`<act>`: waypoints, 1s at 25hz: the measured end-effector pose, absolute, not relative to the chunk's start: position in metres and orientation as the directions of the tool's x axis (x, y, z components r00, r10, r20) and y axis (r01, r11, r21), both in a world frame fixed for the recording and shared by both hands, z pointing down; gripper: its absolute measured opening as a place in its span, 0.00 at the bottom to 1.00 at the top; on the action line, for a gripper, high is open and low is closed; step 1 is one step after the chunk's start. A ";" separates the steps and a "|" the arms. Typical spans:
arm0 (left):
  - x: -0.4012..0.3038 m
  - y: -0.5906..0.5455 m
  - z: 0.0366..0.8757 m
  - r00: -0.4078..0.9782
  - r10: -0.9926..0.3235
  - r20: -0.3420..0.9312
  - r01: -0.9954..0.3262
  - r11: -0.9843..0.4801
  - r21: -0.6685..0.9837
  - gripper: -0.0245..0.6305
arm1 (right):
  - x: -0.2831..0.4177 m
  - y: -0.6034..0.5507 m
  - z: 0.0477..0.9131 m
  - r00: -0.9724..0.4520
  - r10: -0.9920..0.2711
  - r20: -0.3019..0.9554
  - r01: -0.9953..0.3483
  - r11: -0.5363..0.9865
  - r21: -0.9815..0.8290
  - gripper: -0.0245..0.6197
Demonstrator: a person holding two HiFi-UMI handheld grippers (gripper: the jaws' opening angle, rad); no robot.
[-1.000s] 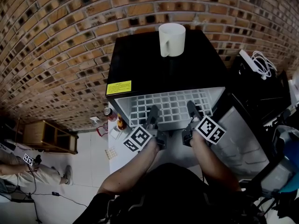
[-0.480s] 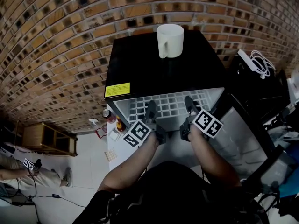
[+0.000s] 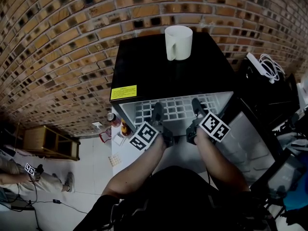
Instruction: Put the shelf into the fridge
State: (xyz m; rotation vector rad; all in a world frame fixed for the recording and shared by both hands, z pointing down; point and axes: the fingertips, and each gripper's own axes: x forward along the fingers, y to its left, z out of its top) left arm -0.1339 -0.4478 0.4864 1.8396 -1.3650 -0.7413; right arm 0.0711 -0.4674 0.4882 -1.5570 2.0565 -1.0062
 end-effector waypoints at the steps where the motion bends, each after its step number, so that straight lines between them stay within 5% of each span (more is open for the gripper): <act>1: -0.134 -0.448 0.486 0.268 -0.963 -0.029 -0.552 -0.178 0.814 0.29 | 0.072 -0.468 0.488 -0.307 -0.944 0.125 -0.677 0.124 -0.726 0.37; 25: -0.138 -0.473 0.489 0.274 -0.961 -0.018 -0.559 -0.175 0.810 0.30 | 0.072 -0.495 0.494 -0.276 -0.948 0.158 -0.662 0.068 -0.746 0.38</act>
